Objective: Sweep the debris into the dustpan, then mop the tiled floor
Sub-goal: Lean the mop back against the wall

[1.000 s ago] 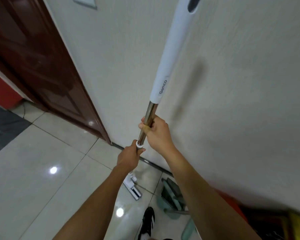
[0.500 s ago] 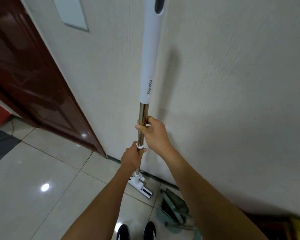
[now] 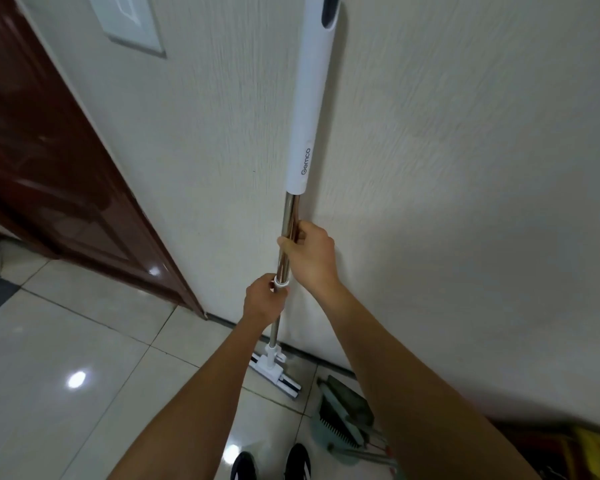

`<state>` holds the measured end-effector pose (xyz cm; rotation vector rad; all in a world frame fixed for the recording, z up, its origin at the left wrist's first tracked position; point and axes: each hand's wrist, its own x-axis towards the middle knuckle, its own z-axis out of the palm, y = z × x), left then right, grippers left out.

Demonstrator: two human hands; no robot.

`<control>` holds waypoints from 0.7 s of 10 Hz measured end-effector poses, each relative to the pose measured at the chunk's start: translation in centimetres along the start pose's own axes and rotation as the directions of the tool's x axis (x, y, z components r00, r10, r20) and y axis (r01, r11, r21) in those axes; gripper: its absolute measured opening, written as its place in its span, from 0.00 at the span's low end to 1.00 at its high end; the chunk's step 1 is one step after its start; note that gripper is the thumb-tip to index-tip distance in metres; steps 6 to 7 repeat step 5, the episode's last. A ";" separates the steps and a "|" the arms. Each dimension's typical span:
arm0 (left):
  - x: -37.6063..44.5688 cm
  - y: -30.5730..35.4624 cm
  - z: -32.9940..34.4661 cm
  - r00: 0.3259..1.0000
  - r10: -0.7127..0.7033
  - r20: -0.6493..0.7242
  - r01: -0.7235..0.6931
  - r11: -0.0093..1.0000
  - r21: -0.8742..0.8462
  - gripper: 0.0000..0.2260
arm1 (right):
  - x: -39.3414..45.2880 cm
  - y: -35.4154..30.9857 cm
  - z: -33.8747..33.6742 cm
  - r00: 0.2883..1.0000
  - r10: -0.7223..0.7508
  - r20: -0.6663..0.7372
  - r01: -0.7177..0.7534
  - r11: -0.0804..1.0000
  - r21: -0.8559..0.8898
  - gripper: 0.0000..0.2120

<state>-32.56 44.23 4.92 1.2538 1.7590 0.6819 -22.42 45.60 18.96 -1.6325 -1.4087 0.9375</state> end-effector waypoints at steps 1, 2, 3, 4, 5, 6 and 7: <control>0.0 0.5 -0.2 1.000 0.003 0.013 -0.003 1.000 0.001 0.05 | -0.1 0.1 -0.2 1.000 -0.005 -0.016 0.005 1.000 0.000 0.03; 0.2 0.5 -0.2 1.000 -0.006 0.025 0.005 1.000 0.018 0.09 | -0.3 0.4 -0.6 0.999 0.028 0.033 -0.030 0.999 0.046 0.14; -0.5 0.6 -1.1 1.000 -0.020 0.007 0.020 0.999 0.036 0.14 | -0.7 1.1 -1.4 0.995 0.073 0.064 -0.072 0.997 -0.026 0.21; -1.2 -0.3 -2.2 0.998 -0.069 0.008 0.068 0.997 0.042 0.21 | -1.1 2.8 -1.8 0.981 0.140 0.135 -0.125 0.986 -0.109 0.21; -2.8 -1.4 -4.0 0.997 -0.074 -0.022 0.075 0.992 0.097 0.23 | -1.9 4.3 -0.9 0.935 0.213 0.282 -0.150 0.962 -0.227 0.20; -2.8 -1.4 -4.0 0.997 -0.074 -0.022 0.075 0.992 0.097 0.23 | -1.9 4.3 -0.9 0.935 0.213 0.282 -0.150 0.962 -0.227 0.20; -2.8 -1.4 -4.0 0.997 -0.074 -0.022 0.075 0.992 0.097 0.23 | -1.9 4.3 -0.9 0.935 0.213 0.282 -0.150 0.962 -0.227 0.20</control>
